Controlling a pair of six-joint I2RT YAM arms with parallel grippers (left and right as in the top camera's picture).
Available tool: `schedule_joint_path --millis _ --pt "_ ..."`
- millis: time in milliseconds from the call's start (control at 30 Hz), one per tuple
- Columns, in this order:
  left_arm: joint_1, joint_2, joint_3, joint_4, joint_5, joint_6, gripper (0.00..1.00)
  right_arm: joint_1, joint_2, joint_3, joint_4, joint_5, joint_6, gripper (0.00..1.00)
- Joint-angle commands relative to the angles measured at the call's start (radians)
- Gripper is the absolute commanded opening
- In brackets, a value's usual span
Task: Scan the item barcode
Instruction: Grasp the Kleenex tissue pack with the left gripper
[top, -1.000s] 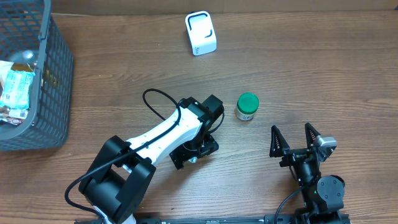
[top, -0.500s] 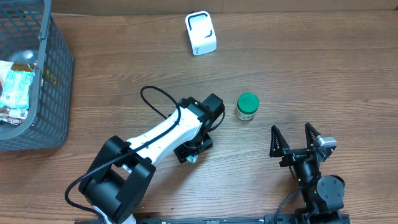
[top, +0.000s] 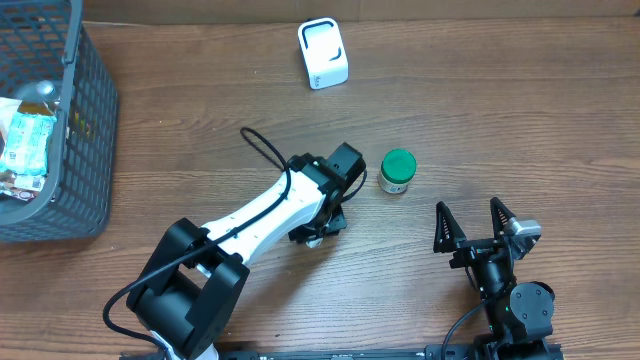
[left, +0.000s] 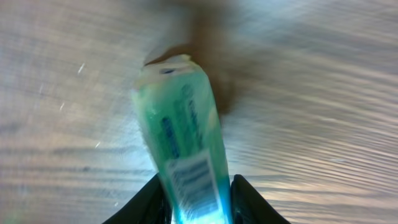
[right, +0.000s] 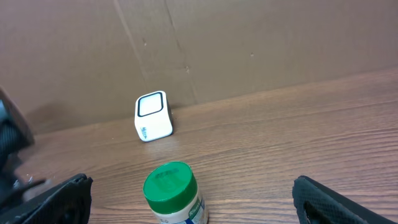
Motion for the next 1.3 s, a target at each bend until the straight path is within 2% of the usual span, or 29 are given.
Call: schedule_joint_path --millis 0,133,200,300,633,833,1267 --pt "0.006 -0.005 0.112 0.004 -0.016 0.172 0.34 -0.006 -0.007 -0.011 0.006 -0.005 -0.007 1.00" --pt "0.006 -0.005 0.163 0.038 -0.016 0.175 0.33 -0.006 -0.007 -0.011 0.006 -0.005 -0.007 1.00" --pt "0.006 -0.005 0.157 0.033 -0.017 0.175 0.43 -0.006 -0.007 -0.011 0.006 -0.005 -0.007 1.00" --pt "0.006 -0.005 0.151 0.030 -0.016 0.175 0.48 -0.006 -0.007 -0.011 0.006 -0.005 -0.007 1.00" --pt "-0.003 -0.005 0.095 0.081 -0.014 0.130 0.42 -0.006 -0.007 -0.011 0.006 -0.005 -0.007 1.00" --pt "-0.003 -0.005 0.088 0.097 -0.009 0.095 0.48 -0.006 -0.007 -0.011 0.006 -0.005 -0.007 1.00" --pt "-0.048 -0.005 0.088 0.115 -0.018 0.041 0.55 -0.006 -0.007 -0.011 0.006 -0.005 -0.007 1.00"
